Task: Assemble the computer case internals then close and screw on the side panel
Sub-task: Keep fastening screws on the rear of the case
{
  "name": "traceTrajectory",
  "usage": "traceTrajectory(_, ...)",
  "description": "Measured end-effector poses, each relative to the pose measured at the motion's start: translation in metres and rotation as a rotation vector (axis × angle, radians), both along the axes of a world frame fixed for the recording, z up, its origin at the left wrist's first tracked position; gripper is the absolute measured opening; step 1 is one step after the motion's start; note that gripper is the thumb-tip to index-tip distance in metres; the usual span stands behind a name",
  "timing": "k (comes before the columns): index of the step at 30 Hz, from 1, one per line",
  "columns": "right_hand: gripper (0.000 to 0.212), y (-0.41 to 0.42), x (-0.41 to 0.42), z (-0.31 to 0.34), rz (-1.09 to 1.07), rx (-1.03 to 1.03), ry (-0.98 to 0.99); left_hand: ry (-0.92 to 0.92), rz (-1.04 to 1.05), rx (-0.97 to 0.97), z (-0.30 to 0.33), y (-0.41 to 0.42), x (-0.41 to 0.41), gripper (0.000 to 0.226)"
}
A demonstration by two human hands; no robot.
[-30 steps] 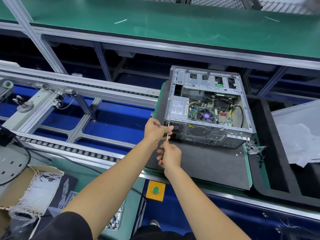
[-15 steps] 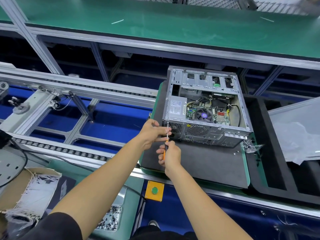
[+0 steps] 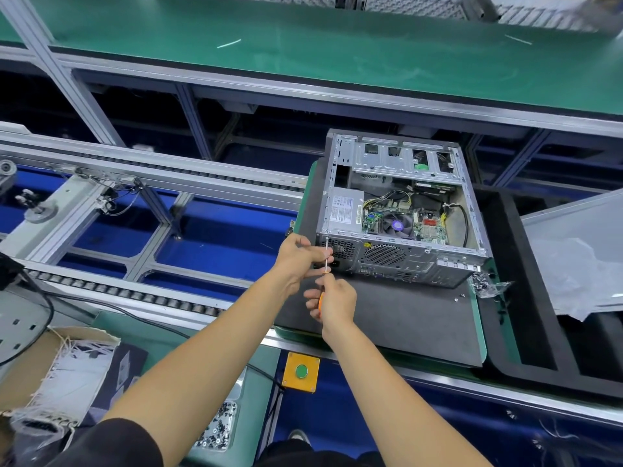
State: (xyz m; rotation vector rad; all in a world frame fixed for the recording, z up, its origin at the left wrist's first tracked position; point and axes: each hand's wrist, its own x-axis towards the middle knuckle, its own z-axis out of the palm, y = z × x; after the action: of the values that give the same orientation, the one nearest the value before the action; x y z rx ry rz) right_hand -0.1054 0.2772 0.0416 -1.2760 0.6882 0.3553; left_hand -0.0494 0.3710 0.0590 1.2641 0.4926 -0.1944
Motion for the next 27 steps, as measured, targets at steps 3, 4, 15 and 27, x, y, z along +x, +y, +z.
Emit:
traceTrajectory(3, 0.028, 0.003, 0.000, 0.003, 0.021, 0.059, 0.044, 0.020, 0.053, 0.023, -0.001, -0.001, 0.000, 0.046)
traceTrajectory(4, 0.029, 0.004, 0.000, 0.003, 0.030, 0.059, 0.039, 0.026, 0.059, 0.027, -0.002, -0.001, 0.001, 0.046)
traceTrajectory(15, 0.030, 0.008, 0.003, 0.000, 0.002, -0.018, -0.016, 0.035, -0.156, -0.072, 0.003, 0.005, -0.001, 0.031)
traceTrajectory(27, 0.009, 0.008, 0.000, 0.002, -0.027, 0.009, -0.007, 0.007, 0.024, 0.082, 0.001, -0.006, 0.005, 0.055)
